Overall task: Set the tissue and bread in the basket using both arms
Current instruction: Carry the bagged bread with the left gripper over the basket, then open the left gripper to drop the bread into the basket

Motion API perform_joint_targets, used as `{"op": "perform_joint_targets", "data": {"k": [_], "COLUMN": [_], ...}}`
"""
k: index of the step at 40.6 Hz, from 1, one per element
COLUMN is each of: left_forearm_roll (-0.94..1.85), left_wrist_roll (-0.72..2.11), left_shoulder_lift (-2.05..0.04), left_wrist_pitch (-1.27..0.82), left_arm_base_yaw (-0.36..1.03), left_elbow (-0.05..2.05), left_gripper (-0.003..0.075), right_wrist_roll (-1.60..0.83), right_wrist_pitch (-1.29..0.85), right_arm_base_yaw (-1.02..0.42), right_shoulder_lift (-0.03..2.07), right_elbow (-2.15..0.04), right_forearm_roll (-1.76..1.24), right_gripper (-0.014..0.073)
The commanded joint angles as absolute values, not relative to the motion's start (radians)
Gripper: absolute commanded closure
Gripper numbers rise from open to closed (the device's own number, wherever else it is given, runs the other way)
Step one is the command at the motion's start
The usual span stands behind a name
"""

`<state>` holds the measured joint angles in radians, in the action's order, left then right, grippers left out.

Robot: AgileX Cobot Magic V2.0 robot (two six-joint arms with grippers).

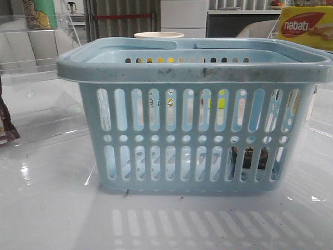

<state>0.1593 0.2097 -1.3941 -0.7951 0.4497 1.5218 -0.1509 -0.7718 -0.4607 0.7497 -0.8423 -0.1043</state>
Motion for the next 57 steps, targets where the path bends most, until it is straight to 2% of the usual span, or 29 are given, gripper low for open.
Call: {"op": "perform_joint_targets", "data": {"k": [1, 11, 21, 26, 31, 33, 45, 57], "left_forearm_roll": [0.176, 0.176, 0.176, 0.178, 0.178, 0.178, 0.178, 0.163], "left_wrist_roll": [0.215, 0.215, 0.215, 0.215, 0.215, 0.215, 0.215, 0.215], "left_shoulder_lift": [-1.359, -1.384, -1.476, -1.509, -1.516, -1.508, -1.351, -1.092], "left_wrist_pitch": [-0.644, -0.456, -0.406, -0.392, -0.387, -0.387, -0.453, -0.71], "left_arm_base_yaw": [0.522, 0.653, 0.663, 0.663, 0.663, 0.663, 0.663, 0.663], "left_elbow": [1.47, 1.3, 1.285, 1.285, 1.285, 1.285, 1.285, 1.277], "left_gripper": [0.0628, 0.0628, 0.0606, 0.0486, 0.0307, 0.0273, 0.0285, 0.0285], "right_wrist_roll": [-0.159, -0.159, -0.159, -0.159, -0.159, -0.159, -0.159, -0.159], "right_wrist_pitch": [-0.704, -0.704, -0.704, -0.704, -0.704, -0.704, -0.704, -0.704], "right_arm_base_yaw": [-0.458, -0.458, -0.458, -0.458, -0.458, -0.458, -0.458, -0.458], "right_shoulder_lift": [0.746, 0.746, 0.746, 0.746, 0.746, 0.746, 0.746, 0.746], "right_elbow": [-0.869, -0.869, -0.869, -0.869, -0.869, -0.869, -0.869, -0.869], "right_forearm_roll": [-0.102, -0.102, -0.102, -0.102, -0.102, -0.102, -0.102, -0.102], "right_gripper": [0.0044, 0.0044, 0.0044, 0.0044, 0.0044, 0.0044, 0.0044, 0.0044]}}
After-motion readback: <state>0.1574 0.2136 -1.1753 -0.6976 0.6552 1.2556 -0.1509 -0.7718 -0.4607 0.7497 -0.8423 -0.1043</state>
